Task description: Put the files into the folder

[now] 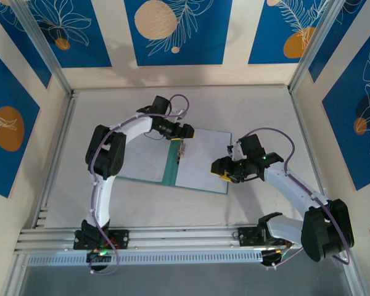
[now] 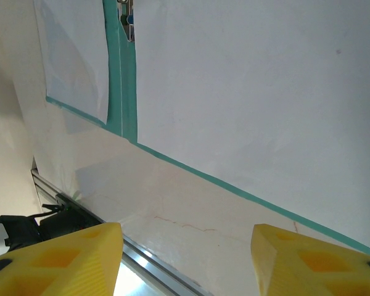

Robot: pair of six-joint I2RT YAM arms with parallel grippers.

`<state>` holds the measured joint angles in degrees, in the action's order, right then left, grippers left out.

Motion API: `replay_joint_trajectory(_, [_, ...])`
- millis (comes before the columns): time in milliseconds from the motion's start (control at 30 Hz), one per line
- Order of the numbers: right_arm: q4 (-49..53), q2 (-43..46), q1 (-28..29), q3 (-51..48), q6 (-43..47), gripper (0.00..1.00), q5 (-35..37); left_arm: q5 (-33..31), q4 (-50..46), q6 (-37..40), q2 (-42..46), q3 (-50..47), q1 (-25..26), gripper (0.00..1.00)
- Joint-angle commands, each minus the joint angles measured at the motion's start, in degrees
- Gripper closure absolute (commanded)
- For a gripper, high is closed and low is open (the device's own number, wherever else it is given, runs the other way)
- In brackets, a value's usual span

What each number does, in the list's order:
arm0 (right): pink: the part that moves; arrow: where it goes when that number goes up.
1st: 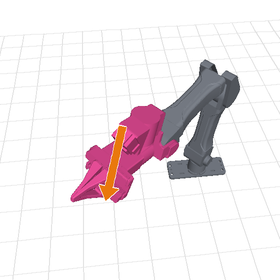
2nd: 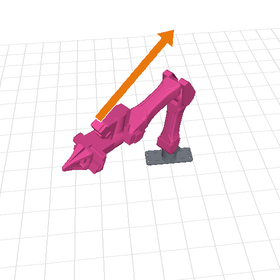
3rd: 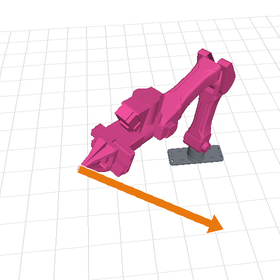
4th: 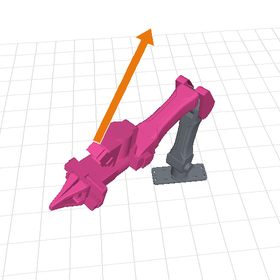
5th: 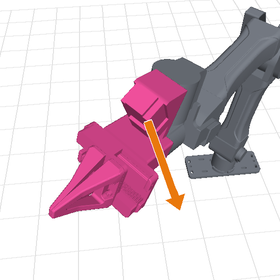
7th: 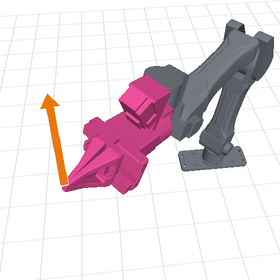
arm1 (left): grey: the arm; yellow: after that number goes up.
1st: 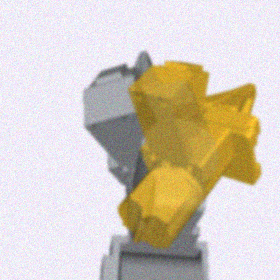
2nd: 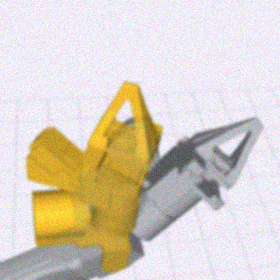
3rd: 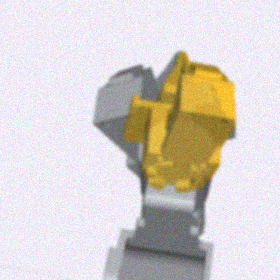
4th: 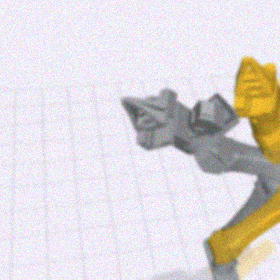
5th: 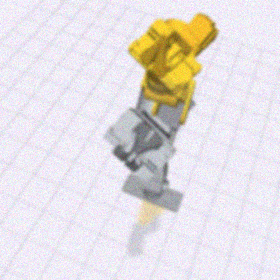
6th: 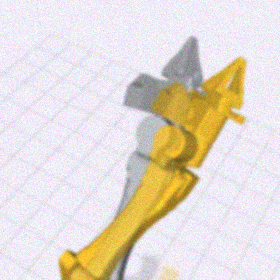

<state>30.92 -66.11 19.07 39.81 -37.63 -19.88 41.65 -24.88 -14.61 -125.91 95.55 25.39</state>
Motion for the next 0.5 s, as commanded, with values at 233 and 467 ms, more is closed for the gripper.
replay_joint_trajectory(233, [1.6,0.3,0.1,0.0,0.4,0.42,-0.2,2.2,1.4,-0.2,5.1,-3.6,0.2,0.12])
replay_joint_trajectory(467, [1.6,0.3,0.0,0.1,0.4,0.42,-0.3,2.7,3.2,-0.8,8.3,-7.4,0.3,0.11])
